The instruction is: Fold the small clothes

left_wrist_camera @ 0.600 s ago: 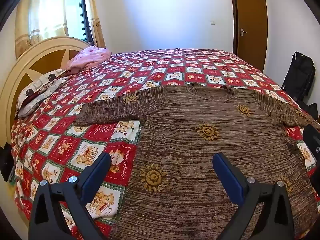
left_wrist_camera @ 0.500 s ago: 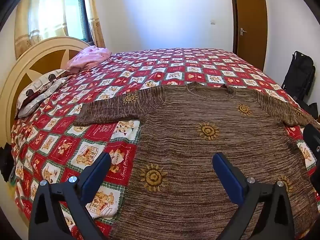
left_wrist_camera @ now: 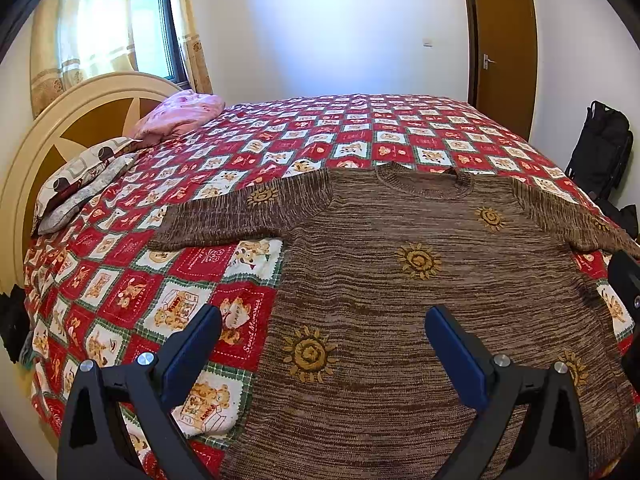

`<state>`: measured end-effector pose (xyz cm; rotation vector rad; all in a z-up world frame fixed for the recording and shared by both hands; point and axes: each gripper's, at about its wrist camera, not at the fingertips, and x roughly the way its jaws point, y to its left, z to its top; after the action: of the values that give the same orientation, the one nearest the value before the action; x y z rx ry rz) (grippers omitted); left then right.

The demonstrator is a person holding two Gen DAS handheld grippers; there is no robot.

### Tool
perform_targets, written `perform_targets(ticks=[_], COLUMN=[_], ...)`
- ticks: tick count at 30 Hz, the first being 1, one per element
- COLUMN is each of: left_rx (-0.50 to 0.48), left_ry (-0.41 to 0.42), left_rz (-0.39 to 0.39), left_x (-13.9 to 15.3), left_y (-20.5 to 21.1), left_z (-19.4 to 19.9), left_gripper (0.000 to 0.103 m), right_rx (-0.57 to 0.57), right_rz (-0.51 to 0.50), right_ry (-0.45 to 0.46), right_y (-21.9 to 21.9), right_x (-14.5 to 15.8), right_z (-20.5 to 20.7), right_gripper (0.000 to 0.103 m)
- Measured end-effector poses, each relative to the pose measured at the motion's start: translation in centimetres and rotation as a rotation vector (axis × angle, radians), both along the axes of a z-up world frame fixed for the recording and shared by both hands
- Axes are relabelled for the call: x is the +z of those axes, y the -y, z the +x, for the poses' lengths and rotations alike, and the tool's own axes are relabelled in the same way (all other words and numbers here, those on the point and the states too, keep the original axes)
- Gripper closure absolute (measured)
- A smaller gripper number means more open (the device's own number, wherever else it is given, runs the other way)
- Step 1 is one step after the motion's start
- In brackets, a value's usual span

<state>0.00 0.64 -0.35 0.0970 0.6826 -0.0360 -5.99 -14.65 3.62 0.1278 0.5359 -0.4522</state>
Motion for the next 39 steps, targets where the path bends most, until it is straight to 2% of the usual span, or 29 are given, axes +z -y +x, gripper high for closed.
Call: perform_targets(ticks=[39], left_rx=[-0.012], left_ry=[-0.021], left_rz=[-0.011], left_x=[-0.64], left_y=[0.6], left_z=[0.37], left_gripper=[0.001], right_rx=[0.007], right_rz=[0.007], right_ry=[-0.015], right_y=[-0.09], right_x=[-0.35], right_z=[0.29], right_gripper=[0.0])
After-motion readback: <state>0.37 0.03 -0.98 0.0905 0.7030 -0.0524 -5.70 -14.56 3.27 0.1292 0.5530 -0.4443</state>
